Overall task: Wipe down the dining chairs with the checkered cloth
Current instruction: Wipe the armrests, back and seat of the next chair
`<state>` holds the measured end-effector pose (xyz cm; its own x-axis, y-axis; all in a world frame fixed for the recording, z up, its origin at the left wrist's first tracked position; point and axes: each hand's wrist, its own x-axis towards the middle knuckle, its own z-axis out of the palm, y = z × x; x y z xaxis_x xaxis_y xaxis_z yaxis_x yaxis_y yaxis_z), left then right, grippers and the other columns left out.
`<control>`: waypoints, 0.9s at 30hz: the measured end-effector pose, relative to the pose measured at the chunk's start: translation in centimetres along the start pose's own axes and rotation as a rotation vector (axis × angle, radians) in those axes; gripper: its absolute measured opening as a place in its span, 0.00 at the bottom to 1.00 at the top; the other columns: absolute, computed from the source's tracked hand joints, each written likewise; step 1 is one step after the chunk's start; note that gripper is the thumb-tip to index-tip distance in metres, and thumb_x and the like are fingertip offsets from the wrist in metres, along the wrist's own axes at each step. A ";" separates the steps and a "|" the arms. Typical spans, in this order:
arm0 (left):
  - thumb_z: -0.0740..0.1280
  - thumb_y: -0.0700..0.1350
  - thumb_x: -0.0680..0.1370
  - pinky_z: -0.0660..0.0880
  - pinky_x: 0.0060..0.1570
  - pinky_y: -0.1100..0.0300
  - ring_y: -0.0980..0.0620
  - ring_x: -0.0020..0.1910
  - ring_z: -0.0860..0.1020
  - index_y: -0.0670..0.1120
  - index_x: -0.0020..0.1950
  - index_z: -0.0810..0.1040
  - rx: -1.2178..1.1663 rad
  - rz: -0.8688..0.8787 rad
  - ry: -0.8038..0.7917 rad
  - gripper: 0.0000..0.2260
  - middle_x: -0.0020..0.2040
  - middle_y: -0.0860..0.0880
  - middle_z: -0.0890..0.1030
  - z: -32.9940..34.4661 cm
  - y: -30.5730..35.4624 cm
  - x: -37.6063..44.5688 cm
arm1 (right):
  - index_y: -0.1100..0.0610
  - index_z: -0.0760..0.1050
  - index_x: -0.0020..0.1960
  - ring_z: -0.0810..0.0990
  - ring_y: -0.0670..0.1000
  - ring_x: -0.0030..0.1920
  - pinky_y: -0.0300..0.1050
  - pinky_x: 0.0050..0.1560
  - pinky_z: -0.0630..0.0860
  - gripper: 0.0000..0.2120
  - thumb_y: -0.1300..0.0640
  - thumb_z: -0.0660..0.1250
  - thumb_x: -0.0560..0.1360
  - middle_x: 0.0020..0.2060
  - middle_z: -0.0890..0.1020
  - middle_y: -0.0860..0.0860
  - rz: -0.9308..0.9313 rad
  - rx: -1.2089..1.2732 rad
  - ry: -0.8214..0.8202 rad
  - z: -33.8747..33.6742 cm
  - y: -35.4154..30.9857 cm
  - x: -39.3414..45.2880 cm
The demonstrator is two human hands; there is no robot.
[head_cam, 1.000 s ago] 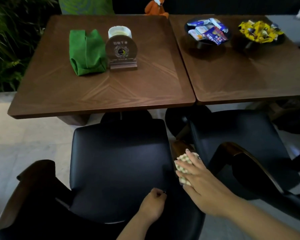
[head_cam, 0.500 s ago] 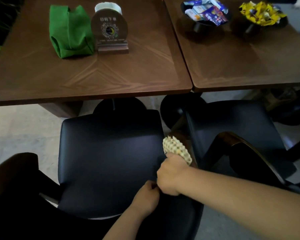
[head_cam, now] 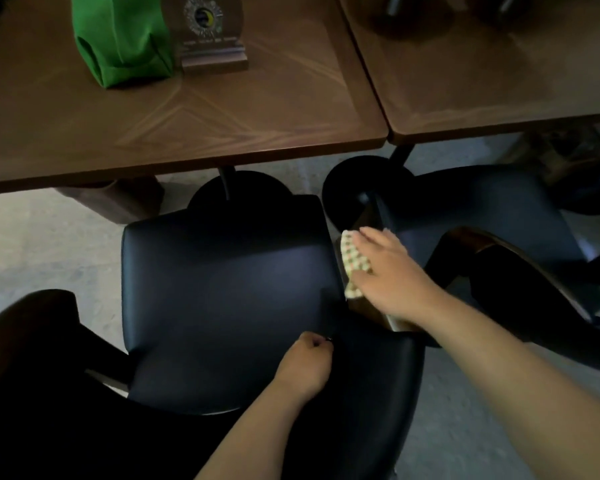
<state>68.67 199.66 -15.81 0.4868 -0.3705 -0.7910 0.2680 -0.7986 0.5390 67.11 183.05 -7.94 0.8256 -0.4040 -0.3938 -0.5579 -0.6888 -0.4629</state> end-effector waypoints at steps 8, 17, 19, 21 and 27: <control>0.59 0.48 0.82 0.69 0.47 0.69 0.61 0.49 0.76 0.51 0.63 0.75 -0.089 0.149 0.068 0.11 0.52 0.57 0.79 0.3 1.4 -1.5 | 0.49 0.41 0.78 0.27 0.44 0.72 0.45 0.72 0.36 0.30 0.57 0.52 0.81 0.76 0.37 0.41 -0.061 0.064 0.013 1.0 0.6 -5.7; 0.55 0.53 0.83 0.63 0.73 0.56 0.60 0.71 0.67 0.55 0.77 0.62 -0.351 0.313 0.066 0.21 0.73 0.58 0.69 1.8 6.5 -1.4 | 0.57 0.76 0.44 0.74 0.58 0.58 0.49 0.58 0.68 0.07 0.55 0.63 0.76 0.53 0.76 0.56 0.144 0.306 0.043 -0.1 0.7 5.0; 0.53 0.56 0.83 0.64 0.72 0.49 0.53 0.71 0.69 0.52 0.76 0.64 -0.428 0.225 0.087 0.23 0.73 0.51 0.71 2.2 8.5 -0.1 | 0.55 0.72 0.36 0.76 0.58 0.47 0.50 0.50 0.72 0.09 0.57 0.62 0.75 0.43 0.76 0.55 0.175 0.440 0.026 0.1 1.7 6.1; 0.55 0.60 0.79 0.67 0.70 0.44 0.46 0.69 0.72 0.51 0.75 0.67 -0.572 0.068 0.109 0.26 0.71 0.46 0.73 2.4 10.4 0.9 | 0.57 0.74 0.41 0.74 0.54 0.40 0.46 0.43 0.72 0.07 0.60 0.60 0.76 0.41 0.75 0.55 0.248 0.652 0.025 0.0 3.1 6.8; 0.63 0.55 0.79 0.80 0.52 0.46 0.42 0.46 0.84 0.45 0.60 0.79 -0.785 -0.183 0.105 0.18 0.48 0.41 0.85 1.8 14.4 3.8 | 0.64 0.77 0.46 0.77 0.58 0.40 0.47 0.40 0.72 0.13 0.61 0.55 0.79 0.41 0.78 0.63 0.671 1.163 -0.163 4.5 8.0 8.9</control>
<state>72.86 185.85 -11.57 0.4433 -0.1889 -0.8762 0.8372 -0.2619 0.4800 69.61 176.61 -18.71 0.3938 -0.3276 -0.8588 -0.6610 0.5484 -0.5123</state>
